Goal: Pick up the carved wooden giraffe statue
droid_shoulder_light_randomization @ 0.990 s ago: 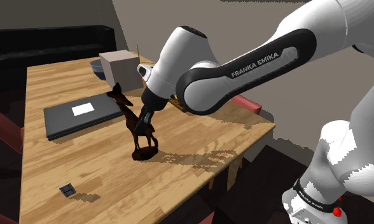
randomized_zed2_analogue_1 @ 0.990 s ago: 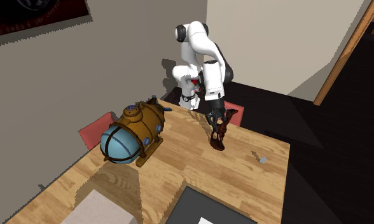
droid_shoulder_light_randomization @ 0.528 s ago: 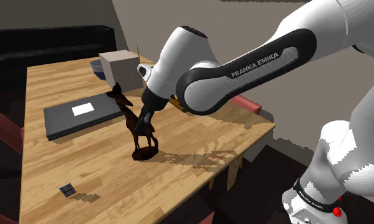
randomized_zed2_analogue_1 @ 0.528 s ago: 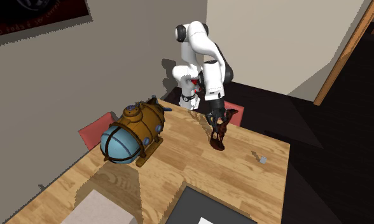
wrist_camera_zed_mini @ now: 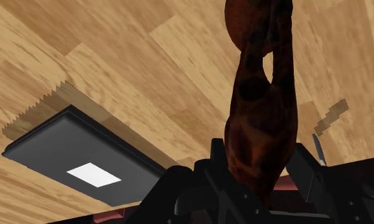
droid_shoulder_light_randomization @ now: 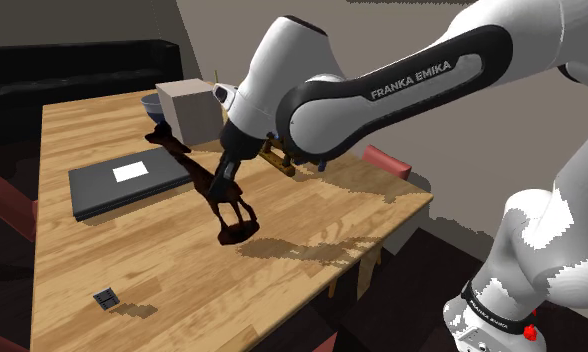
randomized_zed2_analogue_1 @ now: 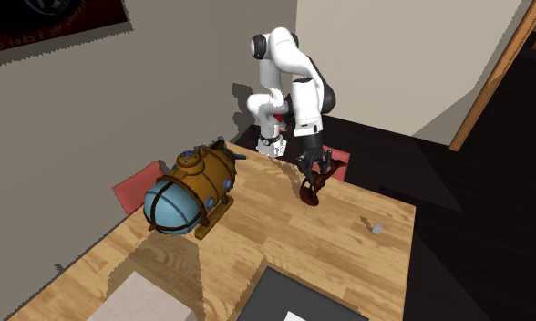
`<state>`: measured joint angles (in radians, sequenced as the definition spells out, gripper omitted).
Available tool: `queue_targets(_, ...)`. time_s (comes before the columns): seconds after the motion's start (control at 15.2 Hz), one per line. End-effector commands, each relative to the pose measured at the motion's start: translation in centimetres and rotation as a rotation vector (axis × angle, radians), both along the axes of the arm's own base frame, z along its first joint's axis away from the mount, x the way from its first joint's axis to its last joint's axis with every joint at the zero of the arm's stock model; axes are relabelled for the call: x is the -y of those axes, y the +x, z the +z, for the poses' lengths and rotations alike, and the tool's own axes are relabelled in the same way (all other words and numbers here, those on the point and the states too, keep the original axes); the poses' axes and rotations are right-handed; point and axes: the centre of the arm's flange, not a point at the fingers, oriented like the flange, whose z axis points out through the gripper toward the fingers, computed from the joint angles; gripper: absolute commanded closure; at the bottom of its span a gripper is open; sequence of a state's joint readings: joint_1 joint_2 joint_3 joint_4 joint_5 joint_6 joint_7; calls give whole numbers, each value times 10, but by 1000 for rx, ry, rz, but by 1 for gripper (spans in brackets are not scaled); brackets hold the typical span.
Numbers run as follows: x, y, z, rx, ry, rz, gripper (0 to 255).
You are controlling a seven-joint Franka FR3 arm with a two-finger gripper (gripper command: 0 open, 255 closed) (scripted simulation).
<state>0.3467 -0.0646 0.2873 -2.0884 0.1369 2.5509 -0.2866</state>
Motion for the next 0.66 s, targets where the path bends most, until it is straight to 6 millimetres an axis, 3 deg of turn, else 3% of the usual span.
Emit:
queue_targets(0.0,0,0,12,1,0,0,255)
queue_targets(0.46,0,0,48,1,0,0,255)
queue_targets(0.59,0,0,49,1,0,0,255)
